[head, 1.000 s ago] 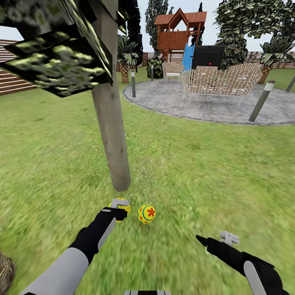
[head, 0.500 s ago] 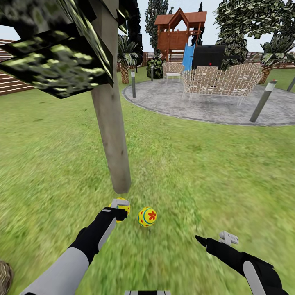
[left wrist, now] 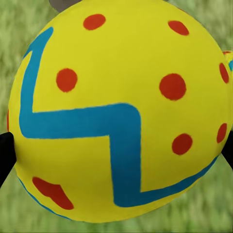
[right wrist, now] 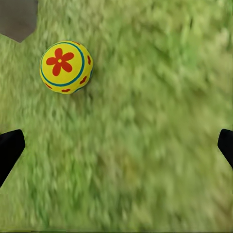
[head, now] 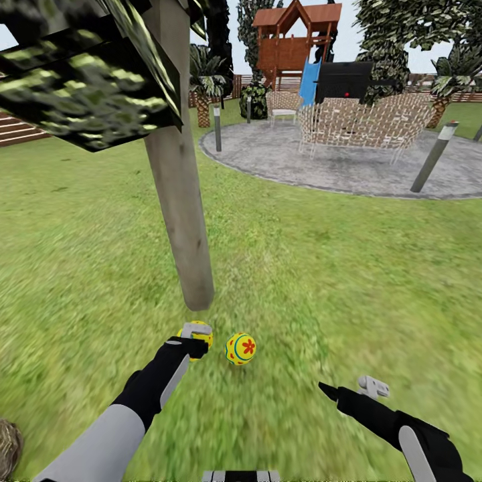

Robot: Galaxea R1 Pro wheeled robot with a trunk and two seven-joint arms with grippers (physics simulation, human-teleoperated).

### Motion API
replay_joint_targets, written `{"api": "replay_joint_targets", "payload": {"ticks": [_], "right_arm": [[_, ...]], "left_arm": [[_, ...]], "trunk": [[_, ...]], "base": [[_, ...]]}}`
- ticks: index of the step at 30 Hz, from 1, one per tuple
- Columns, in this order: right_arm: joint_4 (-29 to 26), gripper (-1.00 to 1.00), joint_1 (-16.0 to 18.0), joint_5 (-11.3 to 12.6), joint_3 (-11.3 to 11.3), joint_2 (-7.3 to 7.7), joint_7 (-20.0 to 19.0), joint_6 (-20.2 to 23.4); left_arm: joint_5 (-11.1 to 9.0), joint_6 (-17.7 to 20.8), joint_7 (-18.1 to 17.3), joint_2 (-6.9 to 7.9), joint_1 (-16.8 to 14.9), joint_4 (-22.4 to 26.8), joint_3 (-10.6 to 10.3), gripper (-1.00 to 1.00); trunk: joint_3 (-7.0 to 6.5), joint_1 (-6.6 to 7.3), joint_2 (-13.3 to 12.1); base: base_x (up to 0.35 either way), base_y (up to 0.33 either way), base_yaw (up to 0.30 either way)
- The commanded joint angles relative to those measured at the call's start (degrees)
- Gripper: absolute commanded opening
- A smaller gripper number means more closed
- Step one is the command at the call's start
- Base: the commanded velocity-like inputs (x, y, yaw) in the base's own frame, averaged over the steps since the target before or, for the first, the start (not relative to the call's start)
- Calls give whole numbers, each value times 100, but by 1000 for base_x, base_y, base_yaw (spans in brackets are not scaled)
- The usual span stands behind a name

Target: Take the three Easter eggs out of the wicker basket on the lawn in the garden, then place them on the lawn next to a single tree (choose any tree) so that all three eggs are next to the same tree and none are left in the basket.

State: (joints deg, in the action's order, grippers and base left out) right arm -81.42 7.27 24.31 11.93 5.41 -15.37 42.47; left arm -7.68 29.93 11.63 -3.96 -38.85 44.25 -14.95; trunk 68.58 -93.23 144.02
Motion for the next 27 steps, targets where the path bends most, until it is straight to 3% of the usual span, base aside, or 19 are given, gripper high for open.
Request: {"api": "replay_joint_targets", "payload": {"ticks": [1,5,17,21,27], "right_arm": [[-13,100,-2,-14,18,5,-242,28],[-37,100,-15,-25,26,13,-613,25],[-129,100,-38,-17,20,17,-717,17],[-337,100,-70,-64,34,35,-1590,-89],[-380,100,-76,-83,29,39,-1894,-317]], "left_arm": [[-59,22,50,6,0,86,-23,-100],[-59,20,43,23,8,282,-25,-100],[-58,13,33,27,9,316,-27,-100],[-58,13,33,27,9,320,-26,-100],[-58,13,33,27,9,321,-32,-100]], "trunk": [[28,-1,4],[116,-12,9],[382,-42,25],[426,-48,28],[471,-53,30]], "base": [[0,0,0],[0,0,0],[0,0,0],[0,0,0],[0,0,0]]}}
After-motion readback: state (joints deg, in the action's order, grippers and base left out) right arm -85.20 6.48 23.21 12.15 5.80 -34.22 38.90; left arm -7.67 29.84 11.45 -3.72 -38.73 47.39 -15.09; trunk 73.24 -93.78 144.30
